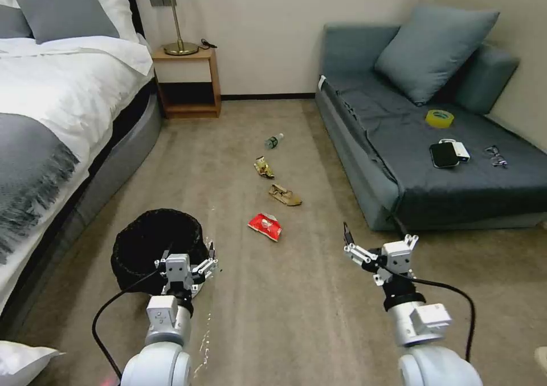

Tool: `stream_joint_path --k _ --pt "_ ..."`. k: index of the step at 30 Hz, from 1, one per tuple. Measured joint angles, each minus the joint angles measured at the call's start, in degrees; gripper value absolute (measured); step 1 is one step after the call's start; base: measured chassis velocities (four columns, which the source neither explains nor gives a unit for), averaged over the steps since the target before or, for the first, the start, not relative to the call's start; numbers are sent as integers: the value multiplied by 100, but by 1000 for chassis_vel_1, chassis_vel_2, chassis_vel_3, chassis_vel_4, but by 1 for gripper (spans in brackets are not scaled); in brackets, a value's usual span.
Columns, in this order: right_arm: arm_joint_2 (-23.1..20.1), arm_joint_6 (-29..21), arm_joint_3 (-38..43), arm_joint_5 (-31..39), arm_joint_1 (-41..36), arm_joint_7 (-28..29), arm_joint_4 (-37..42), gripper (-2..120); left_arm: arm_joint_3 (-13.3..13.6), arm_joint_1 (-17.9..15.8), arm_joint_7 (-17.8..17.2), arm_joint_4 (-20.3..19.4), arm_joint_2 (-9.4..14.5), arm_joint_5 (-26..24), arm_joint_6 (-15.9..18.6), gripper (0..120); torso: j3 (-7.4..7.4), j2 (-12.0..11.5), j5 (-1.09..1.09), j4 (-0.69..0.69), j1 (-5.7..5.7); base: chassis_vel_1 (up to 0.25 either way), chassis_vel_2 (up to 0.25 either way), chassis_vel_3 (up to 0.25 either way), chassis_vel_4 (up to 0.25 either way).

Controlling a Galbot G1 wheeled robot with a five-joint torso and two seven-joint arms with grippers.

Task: Pick up the trash bin, then pick up the garbage on the floor and place it into the trash bin.

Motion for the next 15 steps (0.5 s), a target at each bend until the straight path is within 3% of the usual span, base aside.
stream_joint_path --k 1,4,5,9,10,14,15 --pt "0 0 0 0 0 0 0 100 0 0 0 0 0 0 0 100 0 0 0 0 0 0 0 0 0" --pt "2 -9 106 106 14 55 3 100 -471 -230 -183 -2 20 -392 391 100 0 0 -1 0 0 0 0 0 0" --pt "2 -9 106 106 14 55 3 100 -471 -230 -183 -2 20 -392 391 100 0 0 -1 0 0 0 0 0 0" --pt "18 -20 144 153 38 88 -14 100 -1246 -565 -469 52 290 -1053 1011 100 0 0 -1 0 0 0 0 0 0" --pt "18 -20 144 153 38 88 -14 100 -1246 -565 -469 52 290 -1053 1011 100 0 0 -1 0 0 0 0 0 0" --pt "16 -72 70 155 87 107 -61 100 -1695 -901 -1045 155 530 -1794 1736 100 0 0 -1 1 0 0 0 0 0" --pt "16 -72 70 155 87 107 -61 100 -1695 -901 -1045 155 530 -1794 1736 100 0 0 -1 1 0 0 0 0 0"
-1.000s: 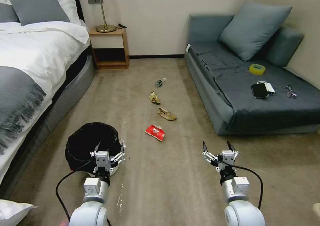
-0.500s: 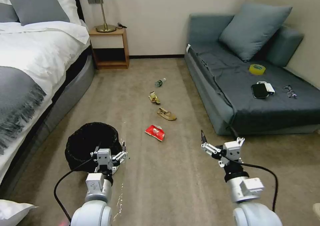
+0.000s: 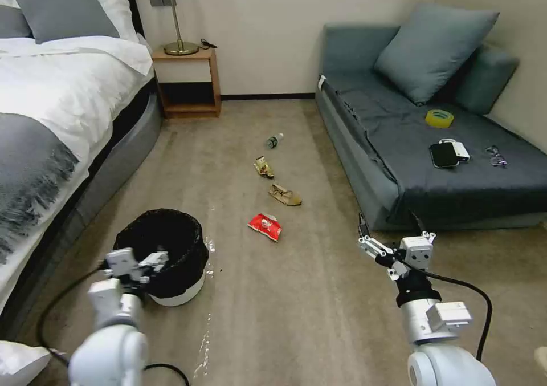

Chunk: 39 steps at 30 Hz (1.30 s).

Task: Pick up the trash bin, then pick up the garbage on the floor and place it into the trash bin.

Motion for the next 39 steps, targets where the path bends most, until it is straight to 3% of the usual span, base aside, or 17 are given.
stream_joint_path --k 1,3,4,7,8,11,17,25,39 --pt "0 -2 -4 0 0 2 -4 100 -34 -43 -45 21 25 -63 58 100 0 0 -1 0 0 0 0 0 0" --pt "-4 -6 -13 -1 1 10 -20 100 -186 -376 -449 211 241 -657 496 100 0 0 0 -1 0 0 0 0 0" --pt "-4 -6 -13 -1 1 10 -20 100 -186 -376 -449 211 241 -657 496 100 0 0 0 -1 0 0 0 0 0" --pt "-6 -8 -29 -10 1 16 -21 100 -180 -771 -882 595 554 -1289 786 100 0 0 0 -1 0 0 0 0 0" --pt "-6 -8 -29 -10 1 16 -21 100 -180 -771 -882 595 554 -1289 786 100 0 0 0 -1 0 0 0 0 0" --pt "-8 -13 -46 -23 -4 19 -20 100 -77 -1120 -1248 986 838 -1936 982 100 0 0 0 -1 0 0 0 0 0" --pt "-10 -16 6 -24 -5 35 -14 100 96 -1477 -1511 1655 1072 -2291 1031 100 0 0 0 -1 0 0 0 0 0" --pt "-12 -16 84 -19 21 51 -23 100 229 -1760 -1626 2406 1072 -2350 1018 100 1 0 0 -1 0 0 0 0 0" --pt "-13 -7 83 -22 134 75 -132 100 263 -1942 -1745 2844 1075 -2600 957 95 0 0 5 0 0 0 0 0 0"
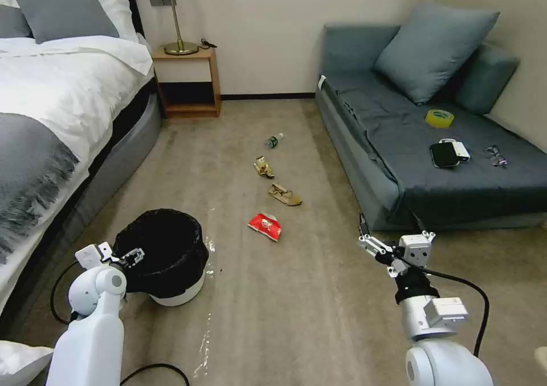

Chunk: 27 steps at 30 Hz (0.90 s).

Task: Pick up the trash bin, then pick up the garbage on the floor and place it into the trash bin.

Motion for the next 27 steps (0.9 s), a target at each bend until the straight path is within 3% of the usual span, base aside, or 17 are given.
stream_joint_path --k 4,8,22,25,27 --pt "0 14 2 -1 26 10 -28 100 -1 -7 -2 29 -11 -22 -4 85 0 0 1 0 0 0 0 0 0" --pt "0 25 8 -1 44 17 -33 100 0 -3 -2 39 -43 -53 -6 65 -1 2 0 0 0 0 0 0 0" --pt "0 131 69 15 14 32 -33 100 -48 37 -54 34 -105 -232 -8 19 -1 2 -2 0 0 0 0 0 0" --pt "-1 119 58 70 -17 152 8 100 -89 66 -89 -15 -117 -315 -2 4 0 0 -4 0 0 0 0 0 0" --pt "-1 119 40 133 -22 195 25 100 -112 85 -99 -56 -131 -350 3 3 0 0 -6 0 0 0 0 0 0"
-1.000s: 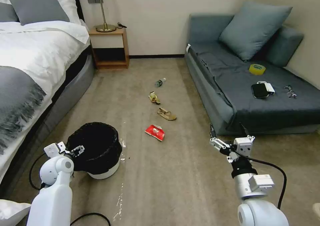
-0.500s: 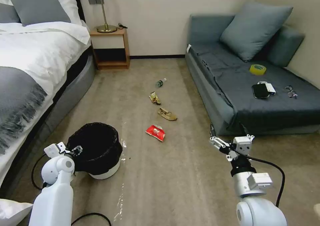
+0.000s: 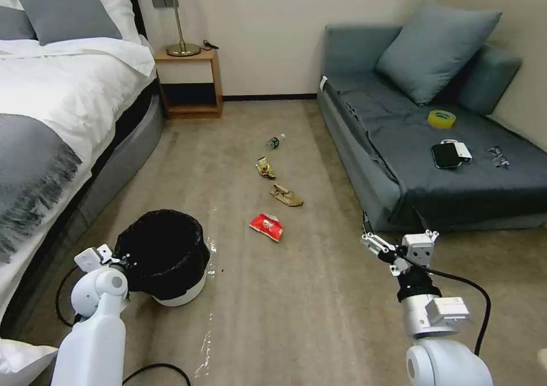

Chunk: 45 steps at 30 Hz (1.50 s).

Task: Pick up the trash bin, then pick up the garbage on the floor and place it into the trash bin.

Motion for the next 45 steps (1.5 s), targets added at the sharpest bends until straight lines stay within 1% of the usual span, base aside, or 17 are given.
stream_joint_path --k 3,6,7,9,10,11,12,14,16,17,20,21,23,25,30,39,45 --pt "0 65 -21 110 -1 97 3 100 -42 55 -22 -120 -25 -49 15 3 1 -1 -4 -1 0 0 0 0 0" --pt "0 242 -33 364 0 272 14 100 -85 179 -24 -461 -41 -87 84 3 3 -3 -14 -3 1 0 0 0 0" --pt "0 242 -33 364 0 272 14 100 -85 179 -24 -461 -41 -87 84 3 3 -3 -14 -3 1 0 0 0 0" --pt "-12 318 -26 547 -6 305 52 100 -144 271 -13 -861 -38 -84 87 2 3 -3 -8 -4 0 0 0 0 0" --pt "-15 329 -24 574 -6 305 61 100 -156 289 -9 -938 -35 -79 87 2 3 -3 -5 -4 0 0 0 0 0" --pt "-30 380 -20 685 -10 300 90 100 -201 370 0 -1242 -31 -47 84 2 2 -3 -3 -2 0 0 0 0 0" --pt "-30 380 -20 685 -10 300 90 100 -201 370 0 -1242 -31 -47 84 2 2 -3 -3 -2 0 0 0 0 0" --pt "-45 466 -22 810 -9 238 124 100 -254 508 40 -1615 -49 26 75 2 1 -2 -2 -2 0 0 0 0 0" --pt "-65 614 -15 913 -10 139 130 100 -320 703 151 -1959 -104 298 66 2 1 -2 0 -2 0 0 0 0 0" --pt "-65 614 -15 913 -10 139 130 100 -320 703 151 -1959 -104 298 66 2 1 -2 0 -2 0 0 0 0 0" --pt "-125 848 0 1085 -5 74 76 100 -433 1038 516 -2287 -256 1158 59 2 1 -2 1 -1 0 0 0 0 0" --pt "-125 848 0 1085 -5 74 76 100 -433 1038 516 -2287 -256 1158 59 2 1 -2 1 -1 0 0 0 0 0" --pt "-159 889 16 1125 -10 43 44 100 -471 1244 736 -2415 -376 1654 21 2 1 -2 1 0 0 0 0 0 0" --pt "-177 900 38 1138 -11 -40 25 100 -481 1387 875 -2513 -487 1931 -16 2 1 -2 1 0 0 0 0 0 0" --pt "-188 947 70 1126 -9 -246 -26 100 -484 1511 992 -2674 -601 2112 -81 2 1 -1 2 -1 0 0 0 0 0" --pt "-183 1004 83 1106 -35 -343 -54 100 -501 1528 1056 -2696 -646 2144 -161 2 -1 -1 1 -1 0 -13 9 9 -10" --pt "-192 1013 115 1111 -54 -346 -50 100 -506 1519 1061 -2684 -650 2134 -209 2 0 0 1 -1 0 -132 115 119 -125"
